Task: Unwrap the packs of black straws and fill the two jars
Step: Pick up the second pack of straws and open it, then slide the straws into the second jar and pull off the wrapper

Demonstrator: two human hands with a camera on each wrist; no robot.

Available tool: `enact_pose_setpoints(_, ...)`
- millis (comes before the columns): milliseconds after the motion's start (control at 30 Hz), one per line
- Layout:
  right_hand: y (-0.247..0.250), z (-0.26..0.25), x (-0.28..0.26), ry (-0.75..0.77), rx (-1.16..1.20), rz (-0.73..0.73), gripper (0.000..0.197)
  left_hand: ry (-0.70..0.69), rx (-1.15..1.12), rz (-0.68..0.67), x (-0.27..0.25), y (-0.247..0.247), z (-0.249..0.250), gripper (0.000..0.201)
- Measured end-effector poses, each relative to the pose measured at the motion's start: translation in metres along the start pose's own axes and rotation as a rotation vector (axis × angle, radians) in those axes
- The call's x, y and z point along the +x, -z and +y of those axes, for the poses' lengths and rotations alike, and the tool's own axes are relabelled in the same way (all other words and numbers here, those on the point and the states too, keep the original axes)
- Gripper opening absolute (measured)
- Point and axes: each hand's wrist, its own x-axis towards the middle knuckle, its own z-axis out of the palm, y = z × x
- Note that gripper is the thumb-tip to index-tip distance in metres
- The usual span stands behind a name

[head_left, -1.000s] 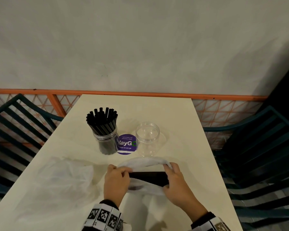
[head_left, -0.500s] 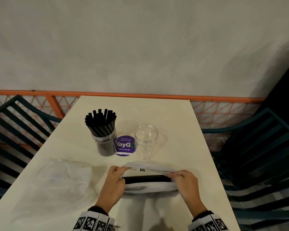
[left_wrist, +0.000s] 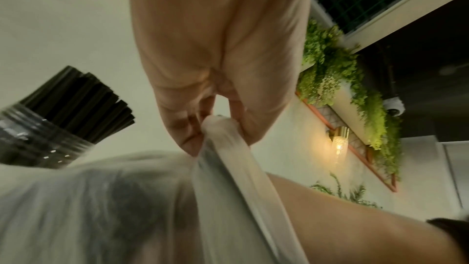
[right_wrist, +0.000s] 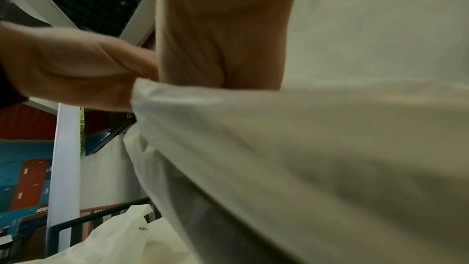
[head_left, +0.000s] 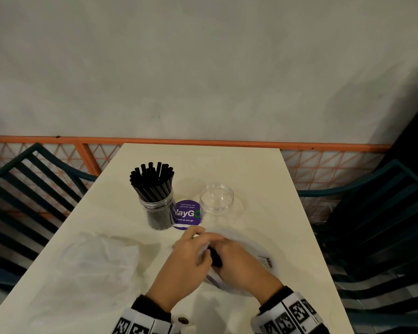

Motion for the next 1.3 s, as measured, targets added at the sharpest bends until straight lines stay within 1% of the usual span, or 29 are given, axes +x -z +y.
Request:
enact_pose_setpoints(67,0.006,-0.003,0.001,-0.031,-0.058,-0.053,0.021,-0.037,0.005,-0.026,0.0,0.001,0.003,0.039)
enact_pose_setpoints(100,0.008,-0.003,0.002,-0.032,-0.065,-0.074,0.02,-0.048,-0.026,-0.036,-0.001,0.003,0.005,0.038)
enact_pose_setpoints(133,0.01,-0.003,0.004,-0.032,-0.041,-0.092,0.023,-0.048,-0.092,-0.049,-0.001,0.005,0.007,0.037)
enact_pose_setpoints(167,0.011,-0.003,0.004,-0.029,-0.006,-0.1,0.03,-0.037,-0.184,-0.066,-0.001,0.007,0.008,0.037)
enact_pose_setpoints(200,0.011,-0.001,0.005,-0.039,0.041,-0.096,0.038,-0.014,-0.285,-0.082,-0.002,0.009,0.008,0.038)
enact_pose_setpoints(233,0.012,0.001,0.004,-0.058,0.081,-0.086,0.04,0.012,-0.377,-0.096,-0.002,0.011,0.009,0.041)
enact_pose_setpoints(267,0.013,0.003,0.003,-0.068,0.097,-0.068,0.037,0.035,-0.441,-0.099,-0.002,0.015,0.009,0.042)
enact_pose_setpoints(300,0.015,0.004,0.003,-0.074,0.092,-0.056,0.031,0.042,-0.455,-0.074,-0.003,0.018,0.007,0.044)
enact_pose_setpoints(333,0.018,0.004,0.002,-0.065,0.079,-0.04,0.026,0.039,-0.415,-0.013,-0.003,0.022,0.001,0.046)
enact_pose_setpoints(400,0.023,0.008,0.001,-0.062,0.05,-0.022,0.008,0.056,-0.231,0.111,-0.004,0.034,-0.015,0.052)
enact_pose_setpoints(433,0.026,0.009,0.0,-0.076,0.064,-0.024,0.011,0.104,-0.169,0.119,-0.006,0.041,-0.024,0.054)
enact_pose_setpoints(467,0.027,0.012,-0.001,-0.091,0.094,-0.031,0.02,0.181,-0.167,0.076,-0.007,0.046,-0.03,0.057)
enact_pose_setpoints(500,0.028,0.013,-0.001,-0.113,0.13,-0.036,0.026,0.26,-0.2,0.003,-0.009,0.049,-0.035,0.059)
enact_pose_setpoints(533,0.029,0.014,-0.001,-0.129,0.166,-0.037,0.027,0.316,-0.255,-0.072,-0.011,0.049,-0.039,0.06)
enact_pose_setpoints(567,0.031,0.015,-0.002,-0.144,0.206,-0.04,0.028,0.341,-0.311,-0.121,-0.011,0.048,-0.039,0.059)
enact_pose_setpoints(600,0.033,0.015,-0.002,-0.151,0.239,-0.042,0.03,0.346,-0.354,-0.129,-0.011,0.046,-0.039,0.058)
enact_pose_setpoints(667,0.039,0.013,-0.003,-0.172,0.292,-0.055,0.035,0.344,-0.402,-0.048,-0.009,0.041,-0.035,0.056)
enact_pose_setpoints(733,0.044,0.013,-0.007,-0.193,0.354,-0.089,0.034,0.37,-0.461,0.1,-0.005,0.038,-0.035,0.049)
enact_pose_setpoints(800,0.049,0.013,-0.011,-0.197,0.416,-0.147,0.028,0.369,-0.524,0.247,-0.002,0.034,-0.035,0.037)
enact_pose_setpoints(833,0.05,0.013,-0.014,-0.205,0.429,-0.17,0.028,0.358,-0.549,0.303,-0.001,0.031,-0.033,0.029)
enact_pose_setpoints(900,0.049,0.009,-0.016,-0.21,0.421,-0.198,0.029,0.332,-0.565,0.365,0.001,0.022,-0.026,0.016)
enact_pose_setpoints(967,0.045,0.005,-0.016,-0.185,0.408,-0.184,0.026,0.315,-0.536,0.39,0.002,0.012,-0.021,0.014)
enact_pose_setpoints(1000,0.042,0.006,-0.017,-0.187,0.407,-0.154,0.026,0.309,-0.529,0.398,0.002,0.008,-0.02,0.014)
enact_pose_setpoints(1067,0.037,0.006,-0.018,-0.181,0.394,-0.113,0.016,0.306,-0.526,0.4,0.003,0.005,-0.021,0.015)
enact_pose_setpoints(1100,0.034,0.006,-0.018,-0.2,0.41,-0.096,0.014,0.309,-0.525,0.391,0.003,0.006,-0.021,0.015)
enact_pose_setpoints(1133,0.032,0.011,-0.018,-0.215,0.437,-0.063,0.007,0.313,-0.526,0.376,0.002,0.006,-0.021,0.014)
enact_pose_setpoints(1167,0.032,0.012,-0.019,-0.233,0.467,-0.006,0.009,0.315,-0.529,0.355,0.002,0.007,-0.021,0.012)
enact_pose_setpoints(1200,0.032,0.017,-0.02,-0.24,0.496,0.044,0.021,0.312,-0.537,0.336,0.001,0.007,-0.02,0.011)
enact_pose_setpoints(1300,0.032,0.021,-0.024,-0.287,0.596,0.071,0.03,0.326,-0.607,0.302,-0.003,0.004,-0.021,0.014)
